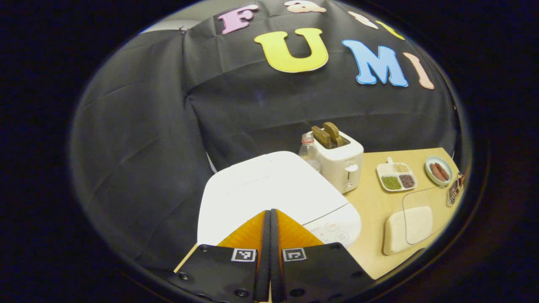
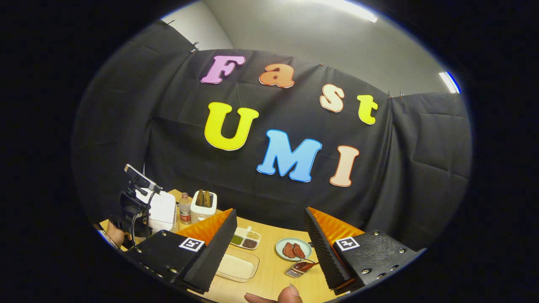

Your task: Close the left gripper, press the button to open the rice cooker; take a wooden spoon from the chopstick holder with the right hand, scoop a spoonful of rice and pour it into the rice cooker, then put the wooden spoon back into the chopstick holder.

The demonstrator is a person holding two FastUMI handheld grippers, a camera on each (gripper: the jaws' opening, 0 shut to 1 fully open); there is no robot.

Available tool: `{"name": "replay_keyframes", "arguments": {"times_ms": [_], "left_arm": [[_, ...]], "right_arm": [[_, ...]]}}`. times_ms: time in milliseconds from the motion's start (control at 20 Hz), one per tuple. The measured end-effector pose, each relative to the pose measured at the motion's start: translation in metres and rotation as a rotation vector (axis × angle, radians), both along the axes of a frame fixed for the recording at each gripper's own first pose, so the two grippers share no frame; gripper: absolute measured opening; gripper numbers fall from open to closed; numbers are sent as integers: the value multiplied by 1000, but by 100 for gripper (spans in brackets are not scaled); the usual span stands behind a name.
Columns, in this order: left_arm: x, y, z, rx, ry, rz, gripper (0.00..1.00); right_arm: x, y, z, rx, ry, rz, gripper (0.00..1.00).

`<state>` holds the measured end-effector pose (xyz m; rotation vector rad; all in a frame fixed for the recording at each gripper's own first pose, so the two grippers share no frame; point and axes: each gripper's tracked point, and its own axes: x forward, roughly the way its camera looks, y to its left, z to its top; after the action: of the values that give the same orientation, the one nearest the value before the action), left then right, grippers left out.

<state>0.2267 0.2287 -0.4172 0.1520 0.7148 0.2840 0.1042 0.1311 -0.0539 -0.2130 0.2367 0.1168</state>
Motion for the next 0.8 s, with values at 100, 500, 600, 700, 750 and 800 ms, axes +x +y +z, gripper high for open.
{"name": "replay_keyframes", "arguments": {"times_ms": [100, 500, 600, 700, 750, 800], "left_arm": [[4, 8, -2, 8, 4, 8, 10], [5, 13, 66, 73, -221, 23, 9], [5, 12, 90, 103, -283, -5, 10], [0, 2, 87, 75, -281, -23, 10], [-1, 2, 83, 70, -272, -26, 10], [-5, 3, 78, 73, -254, -25, 10]], "right_arm": [[-1, -4, -1, -3, 5, -9, 97], [-11, -4, 0, 14, -1, -3, 97], [-16, -6, -2, 26, 6, -7, 97], [-20, -7, -2, 32, 8, -10, 97], [-22, -9, -2, 30, 6, -12, 97], [-24, -11, -1, 28, 1, -15, 97]]}}
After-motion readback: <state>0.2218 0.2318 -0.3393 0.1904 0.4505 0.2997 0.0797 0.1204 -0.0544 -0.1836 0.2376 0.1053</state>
